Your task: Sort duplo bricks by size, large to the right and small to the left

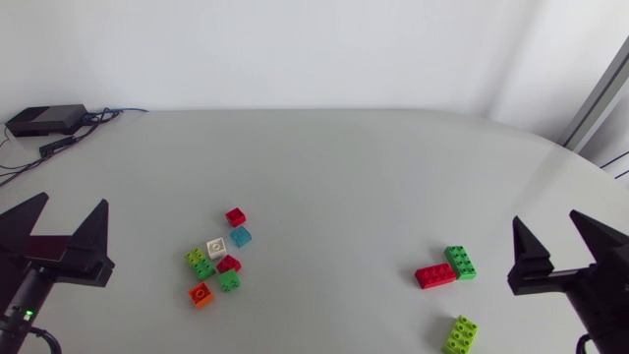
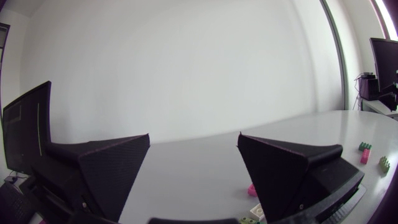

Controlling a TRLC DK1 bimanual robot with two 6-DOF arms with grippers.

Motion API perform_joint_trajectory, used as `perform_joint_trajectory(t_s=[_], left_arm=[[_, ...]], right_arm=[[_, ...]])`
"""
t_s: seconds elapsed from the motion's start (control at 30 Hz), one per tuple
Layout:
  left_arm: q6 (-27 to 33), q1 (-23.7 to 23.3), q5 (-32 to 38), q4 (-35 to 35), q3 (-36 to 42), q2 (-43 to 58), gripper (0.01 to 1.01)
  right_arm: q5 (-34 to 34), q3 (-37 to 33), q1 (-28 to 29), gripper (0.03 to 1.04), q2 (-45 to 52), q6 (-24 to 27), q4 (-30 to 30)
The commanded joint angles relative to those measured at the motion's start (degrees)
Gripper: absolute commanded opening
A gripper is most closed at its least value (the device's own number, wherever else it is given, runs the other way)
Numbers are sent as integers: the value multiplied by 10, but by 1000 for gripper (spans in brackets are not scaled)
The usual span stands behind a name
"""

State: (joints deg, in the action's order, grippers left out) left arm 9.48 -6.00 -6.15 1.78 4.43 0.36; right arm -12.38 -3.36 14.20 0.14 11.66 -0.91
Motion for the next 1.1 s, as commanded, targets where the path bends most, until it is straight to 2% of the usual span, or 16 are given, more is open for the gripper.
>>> perform_joint_trajectory(t_s=[0.0, 0.3, 0.47, 0.87, 1.07], left_arm=[[17, -2, 1, 2, -25, -12, 985], [20, -3, 13, -29, -32, -9, 985], [25, -5, 17, -31, -32, -9, 985], [24, -1, 18, -27, -33, -10, 985], [23, 0, 18, -22, -35, -10, 985]], right_arm=[[6, 24, -6, 993, -6, 12, 12], [67, 29, -38, 993, -6, 14, 20], [74, 36, -47, 993, -5, 28, 20], [75, 36, -65, 993, -6, 26, 21], [103, 34, -73, 993, -4, 23, 8]])
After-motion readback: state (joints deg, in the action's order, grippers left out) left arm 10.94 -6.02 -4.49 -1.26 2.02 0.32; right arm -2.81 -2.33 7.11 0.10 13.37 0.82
